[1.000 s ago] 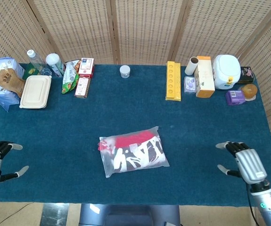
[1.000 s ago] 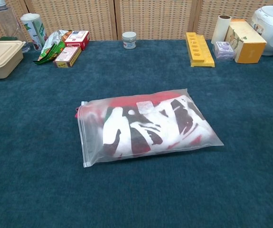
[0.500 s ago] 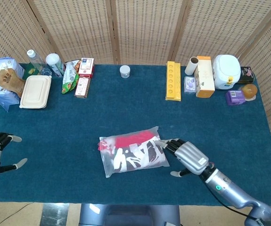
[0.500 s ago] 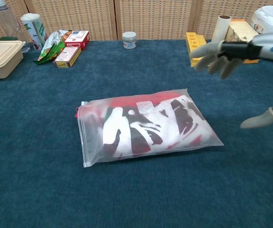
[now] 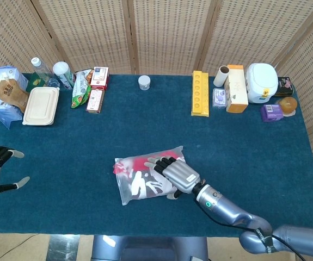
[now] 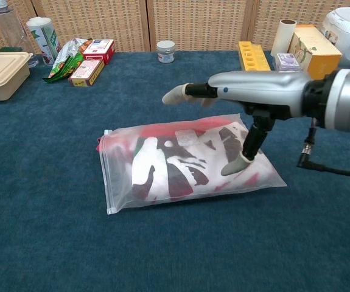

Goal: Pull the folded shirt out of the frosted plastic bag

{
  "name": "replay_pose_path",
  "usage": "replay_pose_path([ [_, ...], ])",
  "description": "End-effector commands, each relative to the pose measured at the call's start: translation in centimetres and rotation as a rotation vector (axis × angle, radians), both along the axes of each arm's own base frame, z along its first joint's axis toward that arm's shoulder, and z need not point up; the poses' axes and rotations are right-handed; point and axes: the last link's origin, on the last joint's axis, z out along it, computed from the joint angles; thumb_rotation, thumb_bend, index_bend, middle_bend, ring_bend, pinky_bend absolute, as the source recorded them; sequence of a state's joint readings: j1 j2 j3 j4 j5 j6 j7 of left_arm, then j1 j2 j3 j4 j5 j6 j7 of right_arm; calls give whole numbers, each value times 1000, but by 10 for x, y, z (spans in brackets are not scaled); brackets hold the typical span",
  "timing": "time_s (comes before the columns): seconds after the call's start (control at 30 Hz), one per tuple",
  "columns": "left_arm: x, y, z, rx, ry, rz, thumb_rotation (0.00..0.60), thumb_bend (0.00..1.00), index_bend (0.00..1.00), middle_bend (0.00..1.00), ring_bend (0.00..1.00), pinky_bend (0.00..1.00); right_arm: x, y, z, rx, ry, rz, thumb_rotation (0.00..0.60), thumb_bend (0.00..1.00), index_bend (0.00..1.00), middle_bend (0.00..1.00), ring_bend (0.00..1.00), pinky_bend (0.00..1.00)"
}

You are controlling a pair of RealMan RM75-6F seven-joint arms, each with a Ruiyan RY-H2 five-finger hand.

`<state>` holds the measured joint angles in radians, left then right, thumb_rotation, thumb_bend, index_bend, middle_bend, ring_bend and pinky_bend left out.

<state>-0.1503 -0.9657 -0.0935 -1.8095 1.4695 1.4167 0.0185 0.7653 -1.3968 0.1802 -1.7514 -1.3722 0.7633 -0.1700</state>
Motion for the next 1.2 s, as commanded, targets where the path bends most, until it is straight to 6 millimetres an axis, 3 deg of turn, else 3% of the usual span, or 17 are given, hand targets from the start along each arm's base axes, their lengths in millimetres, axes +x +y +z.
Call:
replay_pose_path([
  [0.03, -4, 0, 1, 1, -4, 5, 549, 120, 382, 379, 253, 246, 12, -9, -17, -41, 43, 34, 600, 80, 0, 0, 65, 99],
  [0.4, -17, -1, 6, 7, -6, 32, 546, 119, 382, 379, 252, 246, 12, -24, -45, -111, 174, 58, 600, 80, 0, 0, 64, 81],
  [0.7, -21, -2, 5, 7, -14, 42, 556, 120, 383, 379, 253, 247, 12, -45, -35, -165, 230, 41, 600, 79, 0, 0, 64, 74],
  [0.93, -19, 0, 4, 5, -18, 29, 549, 120, 382, 379, 253, 247, 15, -39, -21, -146, 287, 67, 600, 80, 0, 0, 66, 74],
  [1.2, -22, -2, 5, 10, -23, 32, 549, 119, 382, 379, 253, 247, 25, -39, -23, -116, 355, 89, 600, 81, 0, 0, 68, 74],
])
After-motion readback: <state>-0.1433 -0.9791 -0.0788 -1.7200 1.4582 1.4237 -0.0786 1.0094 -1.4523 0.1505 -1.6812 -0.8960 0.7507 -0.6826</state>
